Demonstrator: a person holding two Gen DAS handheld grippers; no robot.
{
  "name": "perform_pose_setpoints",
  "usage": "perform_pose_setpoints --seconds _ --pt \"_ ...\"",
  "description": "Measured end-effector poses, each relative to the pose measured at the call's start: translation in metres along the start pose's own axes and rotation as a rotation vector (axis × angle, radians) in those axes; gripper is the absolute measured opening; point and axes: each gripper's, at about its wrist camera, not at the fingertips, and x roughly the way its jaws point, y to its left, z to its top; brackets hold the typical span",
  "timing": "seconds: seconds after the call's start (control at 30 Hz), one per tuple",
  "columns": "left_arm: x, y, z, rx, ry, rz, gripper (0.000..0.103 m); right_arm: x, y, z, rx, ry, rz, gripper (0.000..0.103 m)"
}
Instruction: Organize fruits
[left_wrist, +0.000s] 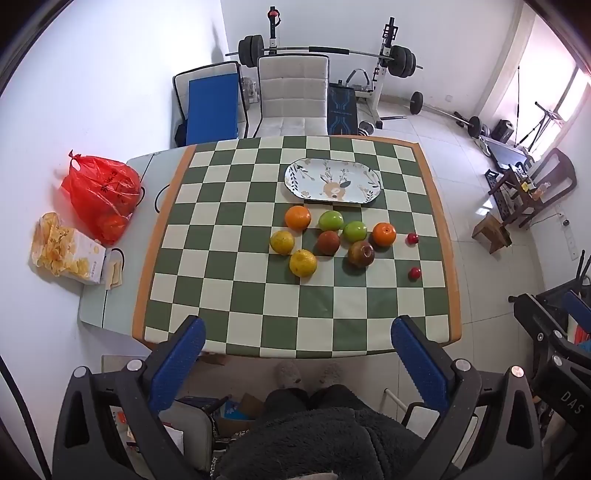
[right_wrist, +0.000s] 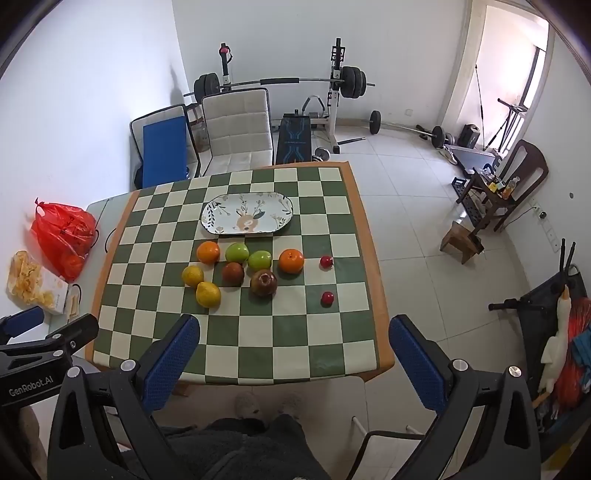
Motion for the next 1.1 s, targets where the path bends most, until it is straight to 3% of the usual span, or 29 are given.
perform_pose_setpoints --seconds 0.67,1.1 --pt "-0.001 -0.001 -0.001 0.001 -0.013 0.005 0.103 -0.005 -0.005 0.005 0.003 -0.006 0.002 0.103" --pt "-0.008 -0.007 0.02 0.002 -0.02 0.004 0.103 -0.007 -0.005 0.003 0.005 -0.014 0.007 0.103"
